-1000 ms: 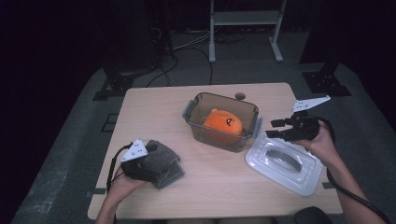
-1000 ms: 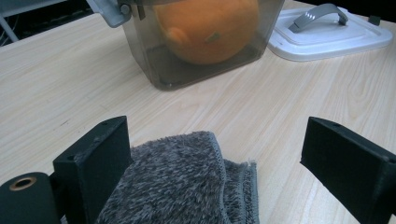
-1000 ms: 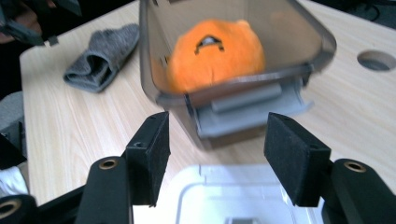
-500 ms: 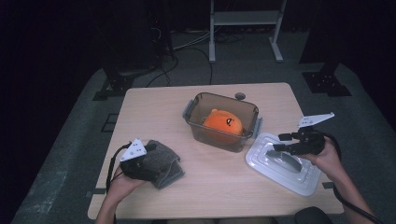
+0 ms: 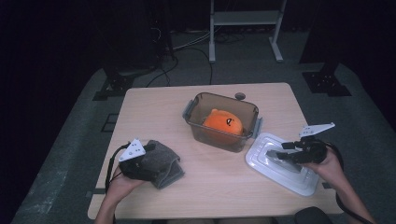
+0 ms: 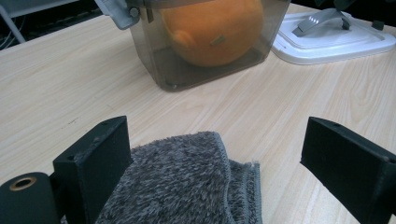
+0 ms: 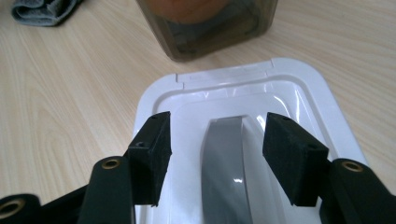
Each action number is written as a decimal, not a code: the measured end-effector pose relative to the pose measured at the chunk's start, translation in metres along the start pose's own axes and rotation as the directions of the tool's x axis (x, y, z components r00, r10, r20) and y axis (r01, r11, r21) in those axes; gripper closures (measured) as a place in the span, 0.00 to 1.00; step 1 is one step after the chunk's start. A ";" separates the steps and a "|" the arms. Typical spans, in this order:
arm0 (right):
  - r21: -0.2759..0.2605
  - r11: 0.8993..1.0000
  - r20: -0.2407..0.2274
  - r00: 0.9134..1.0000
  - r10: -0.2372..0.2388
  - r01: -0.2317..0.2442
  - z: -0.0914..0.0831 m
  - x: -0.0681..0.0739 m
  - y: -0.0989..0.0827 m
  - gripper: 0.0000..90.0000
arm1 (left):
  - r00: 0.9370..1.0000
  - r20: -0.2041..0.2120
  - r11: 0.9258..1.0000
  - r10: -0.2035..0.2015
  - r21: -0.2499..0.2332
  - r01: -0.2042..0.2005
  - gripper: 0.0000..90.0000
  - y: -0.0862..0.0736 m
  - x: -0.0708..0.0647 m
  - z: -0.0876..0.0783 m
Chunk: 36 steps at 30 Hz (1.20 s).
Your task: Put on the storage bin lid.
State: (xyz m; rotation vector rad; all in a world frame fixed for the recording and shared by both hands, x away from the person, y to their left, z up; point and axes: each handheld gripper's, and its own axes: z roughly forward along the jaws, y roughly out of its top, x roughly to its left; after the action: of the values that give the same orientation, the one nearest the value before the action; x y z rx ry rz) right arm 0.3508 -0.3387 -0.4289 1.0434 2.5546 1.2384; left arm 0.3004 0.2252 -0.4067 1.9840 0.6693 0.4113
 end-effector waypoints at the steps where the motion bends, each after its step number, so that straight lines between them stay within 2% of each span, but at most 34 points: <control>1: -0.002 1.000 0.007 1.000 -0.004 0.004 0.001 0.000 -0.002 0.46 | 1.000 -0.001 1.000 -0.001 -0.001 0.001 0.08 0.000 0.000 0.000; 12: 0.007 1.000 0.025 1.000 -0.015 0.015 0.006 0.001 -0.016 0.52 | 1.000 -0.001 1.000 -0.004 -0.002 0.004 0.08 -0.001 0.000 -0.001; 24: -0.002 0.999 0.056 0.998 -0.037 0.037 0.006 0.003 -0.026 0.71 | 1.000 0.001 1.000 0.000 0.004 0.000 0.08 -0.001 0.000 -0.001; 36: 0.006 0.997 0.056 0.996 -0.071 0.071 0.005 0.005 -0.024 0.73 | 1.000 0.000 1.000 0.000 0.003 0.000 0.08 -0.001 0.000 -0.001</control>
State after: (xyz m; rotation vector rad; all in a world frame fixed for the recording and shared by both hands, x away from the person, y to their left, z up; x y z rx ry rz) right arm 0.3366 -0.3427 -0.4491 0.9650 2.5301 1.1701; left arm 0.2998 0.2264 -0.4068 1.9866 0.6700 0.4103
